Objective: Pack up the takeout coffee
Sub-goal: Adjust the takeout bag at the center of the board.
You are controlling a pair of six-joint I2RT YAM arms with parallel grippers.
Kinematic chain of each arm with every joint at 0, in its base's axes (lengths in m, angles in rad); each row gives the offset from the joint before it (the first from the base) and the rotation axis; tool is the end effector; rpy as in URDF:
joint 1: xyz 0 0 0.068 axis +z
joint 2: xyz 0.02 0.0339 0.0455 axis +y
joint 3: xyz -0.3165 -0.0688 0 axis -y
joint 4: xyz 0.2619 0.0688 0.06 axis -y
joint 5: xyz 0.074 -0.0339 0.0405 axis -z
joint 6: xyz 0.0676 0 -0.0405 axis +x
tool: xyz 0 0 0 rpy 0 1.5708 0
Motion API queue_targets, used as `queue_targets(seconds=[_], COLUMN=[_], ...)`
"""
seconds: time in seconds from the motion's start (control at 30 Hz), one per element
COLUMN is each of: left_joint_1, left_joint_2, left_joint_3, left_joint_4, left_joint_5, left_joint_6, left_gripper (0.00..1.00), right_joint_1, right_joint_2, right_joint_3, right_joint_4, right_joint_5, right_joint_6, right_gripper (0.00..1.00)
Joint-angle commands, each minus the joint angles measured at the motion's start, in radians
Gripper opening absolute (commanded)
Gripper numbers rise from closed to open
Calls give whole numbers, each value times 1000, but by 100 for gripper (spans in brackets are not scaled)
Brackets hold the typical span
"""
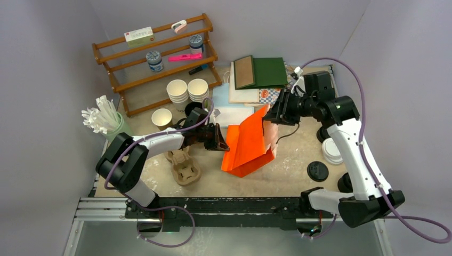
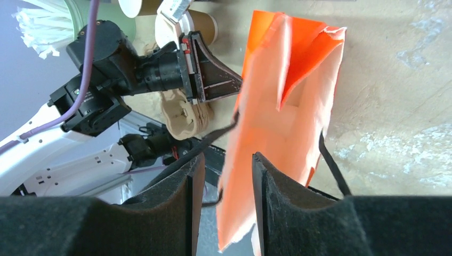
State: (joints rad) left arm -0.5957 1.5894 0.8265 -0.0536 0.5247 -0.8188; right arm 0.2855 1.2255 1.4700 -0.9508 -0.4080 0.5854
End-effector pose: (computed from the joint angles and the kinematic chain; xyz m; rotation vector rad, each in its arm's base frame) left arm 0.2686 -0.2230 0.1958 -0.0148 2.6481 -1.2153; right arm 0.2380 0.0978 0.4446 0.1302 2.3742 0.9046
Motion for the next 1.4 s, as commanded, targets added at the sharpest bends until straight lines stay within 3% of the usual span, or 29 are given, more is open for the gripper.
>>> queue_targets(seconds=[0.0,0.3,0.6,0.93,1.2,1.37], left_joint_1=[6,5,5,5,5,5], left_joint_2=[7,12,14,17,12,14], left_joint_3=[24,28,34,37,36,39], left_joint_4=[-1,0,0,3,3,3], left_joint_5=[-6,-6,-9,-10,-12,-12], left_joint_6=[20,16,12,6,0,-5], left_gripper=[0,0,0,0,0,0], right_joint_1=[-5,-4,-4,-5,-5,-4], right_joint_2=[11,31,22,23,-9,-8], right_joint_3=[73,2,-39,-83,-85,-117], right_joint_4=[-70,-19,81,137,200,223], right_joint_5=[60,41,-63,-121,-170,-210], right_joint_6=[-53,-59,-31,-5,24,40], right_gripper=[40,39,48,48,58,53])
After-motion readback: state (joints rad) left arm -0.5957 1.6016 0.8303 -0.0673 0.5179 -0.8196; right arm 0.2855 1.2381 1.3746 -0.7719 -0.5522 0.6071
